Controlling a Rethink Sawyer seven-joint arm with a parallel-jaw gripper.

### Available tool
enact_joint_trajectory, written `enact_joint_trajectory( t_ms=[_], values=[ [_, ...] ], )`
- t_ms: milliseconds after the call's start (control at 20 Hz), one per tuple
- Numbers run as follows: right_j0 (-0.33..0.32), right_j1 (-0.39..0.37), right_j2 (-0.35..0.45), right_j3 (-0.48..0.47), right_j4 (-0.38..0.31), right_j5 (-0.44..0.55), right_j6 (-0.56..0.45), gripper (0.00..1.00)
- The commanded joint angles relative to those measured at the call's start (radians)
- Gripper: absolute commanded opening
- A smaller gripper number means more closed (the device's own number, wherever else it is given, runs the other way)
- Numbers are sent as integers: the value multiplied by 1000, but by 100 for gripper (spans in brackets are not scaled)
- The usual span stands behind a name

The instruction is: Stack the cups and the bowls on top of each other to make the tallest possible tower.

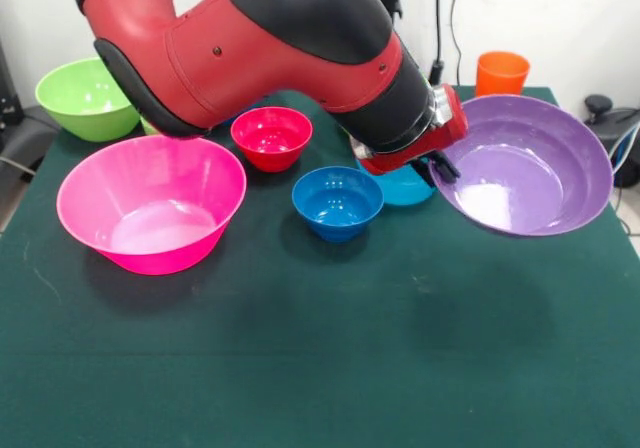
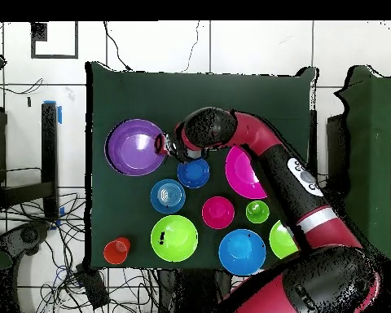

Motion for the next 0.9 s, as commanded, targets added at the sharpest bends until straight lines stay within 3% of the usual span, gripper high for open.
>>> enact_joint_trajectory(
  t_ms=[50, 900],
  values=[
    [-1, 9, 60, -115, -55, 78, -422, 0],
    [12, -54, 3, -204, -98, 257, -497, 0]
  ],
)
